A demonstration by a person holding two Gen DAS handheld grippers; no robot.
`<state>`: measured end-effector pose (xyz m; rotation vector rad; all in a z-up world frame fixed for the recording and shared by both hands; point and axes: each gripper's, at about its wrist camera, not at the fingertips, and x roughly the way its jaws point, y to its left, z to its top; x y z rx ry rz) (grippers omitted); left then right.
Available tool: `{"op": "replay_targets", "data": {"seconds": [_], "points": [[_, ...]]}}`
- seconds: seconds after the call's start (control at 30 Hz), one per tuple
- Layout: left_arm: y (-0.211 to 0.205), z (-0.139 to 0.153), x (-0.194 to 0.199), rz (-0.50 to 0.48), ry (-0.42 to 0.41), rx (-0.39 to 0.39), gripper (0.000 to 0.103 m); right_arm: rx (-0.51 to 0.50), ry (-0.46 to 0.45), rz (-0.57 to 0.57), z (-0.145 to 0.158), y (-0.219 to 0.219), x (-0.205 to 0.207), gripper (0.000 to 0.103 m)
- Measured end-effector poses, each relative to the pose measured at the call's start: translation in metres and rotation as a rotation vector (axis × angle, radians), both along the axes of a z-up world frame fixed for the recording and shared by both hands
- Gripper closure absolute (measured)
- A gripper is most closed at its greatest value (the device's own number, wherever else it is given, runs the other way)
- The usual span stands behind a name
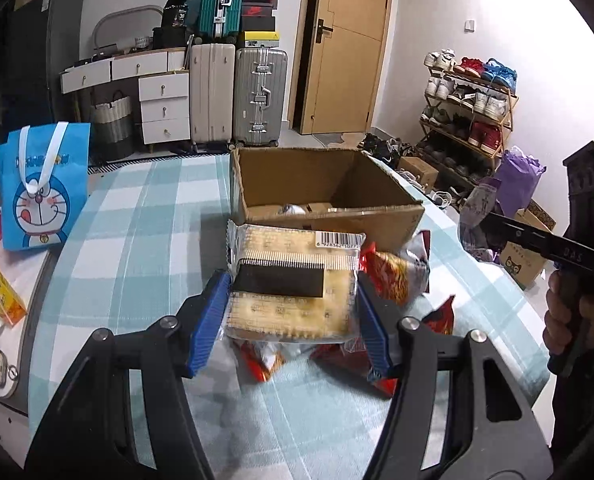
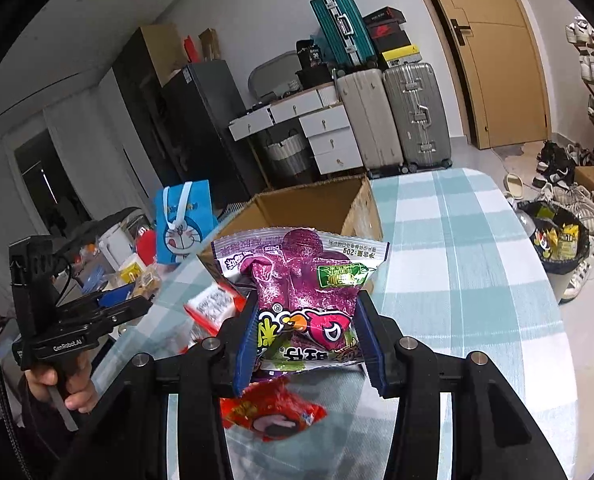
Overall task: Organize snacks
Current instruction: 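Lift both held packs over the cardboard box and release them inside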
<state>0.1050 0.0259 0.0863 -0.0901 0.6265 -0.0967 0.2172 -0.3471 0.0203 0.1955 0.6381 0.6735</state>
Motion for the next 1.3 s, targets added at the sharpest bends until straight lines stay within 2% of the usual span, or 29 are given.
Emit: {"op": "replay_targets", "data": {"seconds": [0.33,0.6,0.83,1.3], "points": [[-0.014,0.024,0.040,-0.006,-0.038,-0.004,0.044,0.006,-0.019,-0.022,0.023,0.013,0.016,0.058],[-0.015,0.031,0.072,0.000,-0.042,-0.018,0.044,0.019,-0.024,-0.030,0.035,0.027,0.033,0.058],[-0.011,0.030,0.100,0.010,-0.032,-0.036,0.044,0.009,-0.018,-0.018,0.036,0.040,0.049,0.058],[-0.013,0.012,0.152,0.017,0.002,-0.018,0.044,-0.026,0.000,-0.015,0.023,0.061,0.078,0.058]]}}
